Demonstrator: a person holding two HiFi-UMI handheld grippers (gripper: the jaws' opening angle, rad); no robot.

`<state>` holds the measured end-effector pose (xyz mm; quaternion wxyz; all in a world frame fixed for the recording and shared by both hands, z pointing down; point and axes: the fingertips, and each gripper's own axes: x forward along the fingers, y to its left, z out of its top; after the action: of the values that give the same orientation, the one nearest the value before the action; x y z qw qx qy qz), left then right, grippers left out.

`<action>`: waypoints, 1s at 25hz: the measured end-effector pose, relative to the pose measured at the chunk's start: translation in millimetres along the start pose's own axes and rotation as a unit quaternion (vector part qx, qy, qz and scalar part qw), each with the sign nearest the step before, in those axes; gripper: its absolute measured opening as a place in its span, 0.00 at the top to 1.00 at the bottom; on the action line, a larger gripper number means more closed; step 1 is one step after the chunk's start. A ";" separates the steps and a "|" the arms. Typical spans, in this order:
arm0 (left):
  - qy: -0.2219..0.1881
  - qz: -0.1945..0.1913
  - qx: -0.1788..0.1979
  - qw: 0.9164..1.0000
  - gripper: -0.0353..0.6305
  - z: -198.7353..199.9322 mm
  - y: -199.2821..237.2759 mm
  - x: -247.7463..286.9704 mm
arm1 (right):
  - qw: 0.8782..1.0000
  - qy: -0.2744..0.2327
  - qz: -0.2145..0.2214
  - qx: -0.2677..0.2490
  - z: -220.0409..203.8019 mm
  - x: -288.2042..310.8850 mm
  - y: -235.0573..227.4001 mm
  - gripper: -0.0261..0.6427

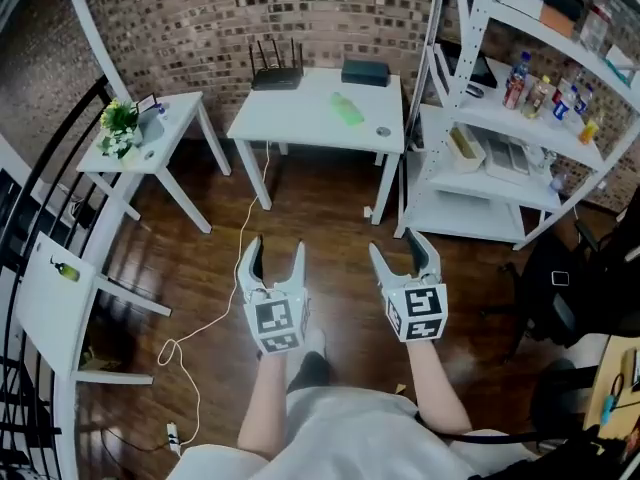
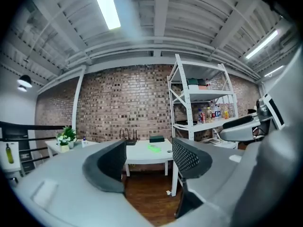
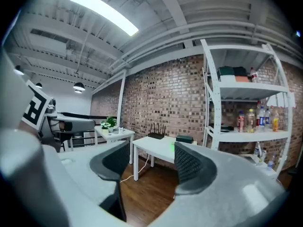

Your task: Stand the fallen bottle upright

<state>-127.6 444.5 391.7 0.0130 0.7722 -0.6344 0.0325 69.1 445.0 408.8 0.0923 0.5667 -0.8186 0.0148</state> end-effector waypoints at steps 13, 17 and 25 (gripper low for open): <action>0.026 -0.058 -0.006 0.998 0.51 -4.0 74.2 241.3 | 1.000 0.017 -0.007 0.014 24.4 229.1 -45.2 0.54; 0.041 -0.055 -0.016 0.997 0.52 -16.9 80.9 326.1 | 1.000 0.013 -0.006 0.019 22.4 312.3 -88.5 0.54; 0.041 -0.061 0.002 0.997 0.52 20.2 79.6 516.4 | 0.999 0.013 0.025 0.044 44.9 498.5 -189.8 0.54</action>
<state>-105.4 -77.8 404.3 0.0397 0.8073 -0.5853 0.0646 69.9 -89.7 433.1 0.0775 0.5492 -0.8299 0.0601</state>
